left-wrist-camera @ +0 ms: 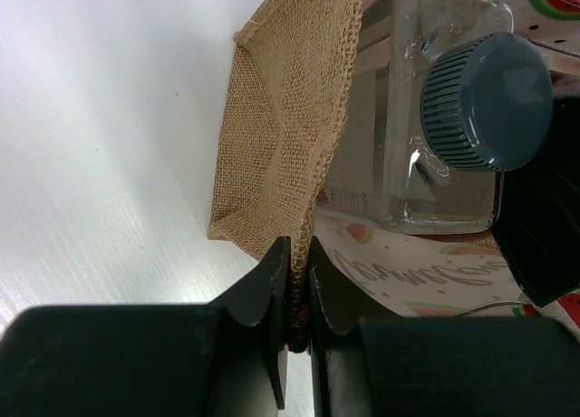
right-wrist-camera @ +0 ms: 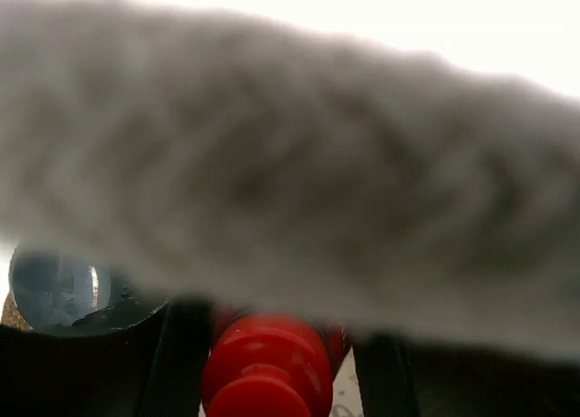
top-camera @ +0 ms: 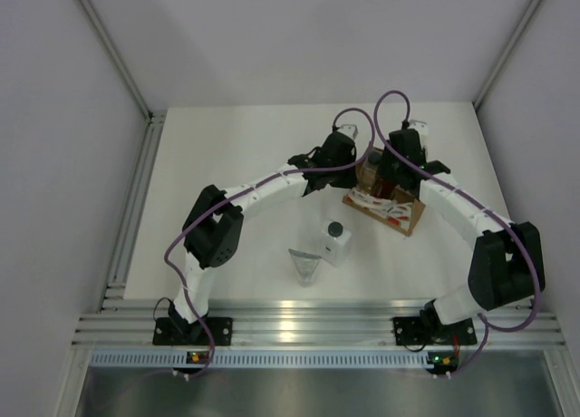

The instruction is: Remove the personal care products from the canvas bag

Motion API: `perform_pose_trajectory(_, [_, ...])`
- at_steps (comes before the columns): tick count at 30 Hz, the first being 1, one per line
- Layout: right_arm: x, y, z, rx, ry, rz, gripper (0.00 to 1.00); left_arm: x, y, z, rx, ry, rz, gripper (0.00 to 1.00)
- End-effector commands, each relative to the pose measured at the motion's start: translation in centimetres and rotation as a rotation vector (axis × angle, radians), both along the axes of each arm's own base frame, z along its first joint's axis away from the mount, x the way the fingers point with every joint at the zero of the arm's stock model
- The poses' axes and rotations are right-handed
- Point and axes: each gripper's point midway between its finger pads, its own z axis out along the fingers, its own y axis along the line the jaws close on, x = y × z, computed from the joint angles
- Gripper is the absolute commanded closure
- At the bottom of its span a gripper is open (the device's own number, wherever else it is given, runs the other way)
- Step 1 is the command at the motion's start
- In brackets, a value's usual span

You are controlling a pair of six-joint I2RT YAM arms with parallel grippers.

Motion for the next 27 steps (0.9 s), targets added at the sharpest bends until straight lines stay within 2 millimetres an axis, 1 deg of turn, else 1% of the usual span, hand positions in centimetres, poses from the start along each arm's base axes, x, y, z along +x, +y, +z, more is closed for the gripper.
perform_pose_trajectory(1, [1.1,-0.8,0.1,0.016,-0.043,-0.039,0.48,0.1,0.4,3.2,-0.038,-0.052,-0.002,1.0])
perform_pose_trajectory(5, [1.0,-0.9,-0.2,0.028,-0.04,-0.048,0.51,0.1,0.4,3.1,-0.04,-0.048,-0.001,1.0])
perform_pose_trajectory(10, [0.7,-1.1,-0.5,0.029,-0.037,-0.071,0.58,0.1,0.3,3.3,-0.043,-0.05,-0.002,1.0])
perform_pose_trajectory(11, [0.7,-1.1,-0.5,0.028,-0.038,-0.07,0.64,0.1,0.3,3.4,-0.043,-0.051,-0.001,1.0])
perform_pose_trajectory(13, [0.6,-1.2,0.0,0.031,-0.051,-0.073,0.7,0.1,0.4,3.3,-0.04,-0.052,-0.001,1.0])
perform_pose_trajectory(14, [0.6,-1.2,0.3,0.029,-0.057,-0.074,0.78,0.1,0.4,3.3,-0.041,-0.053,-0.001,1.0])
perform_pose_trajectory(15, [0.6,-1.3,0.5,0.027,-0.063,-0.074,0.81,0.1,0.4,3.4,-0.041,-0.053,0.0,1.0])
perform_pose_trajectory(16, [0.6,-1.4,1.2,0.029,-0.079,-0.077,0.85,0.1,0.4,3.3,-0.041,-0.053,-0.001,1.0])
perform_pose_trajectory(17, [0.6,-1.5,1.5,0.027,-0.086,-0.078,0.92,0.1,0.4,3.3,-0.04,-0.052,0.0,1.0])
perform_pose_trajectory(18, [0.6,-1.6,1.8,0.023,-0.096,-0.078,0.97,0.1,0.4,3.4,-0.041,-0.053,0.0,1.0])
perform_pose_trajectory(19, [0.5,-1.7,2.5,0.023,-0.113,-0.08,1.0,0.1,0.4,3.3,-0.04,-0.052,-0.001,1.0])
perform_pose_trajectory(22, [0.4,-2.0,3.7,0.017,-0.14,-0.084,1.0,0.1,0.4,3.3,-0.041,-0.053,0.0,1.0])
perform_pose_trajectory(24, [0.4,-2.1,4.2,0.016,-0.148,-0.081,1.0,0.1,0.4,3.4,-0.04,-0.054,0.002,1.0])
perform_pose_trajectory(27, [0.4,-2.0,5.6,0.021,-0.179,-0.074,1.0,0.2,0.5,3.4,-0.038,-0.056,0.005,1.0])
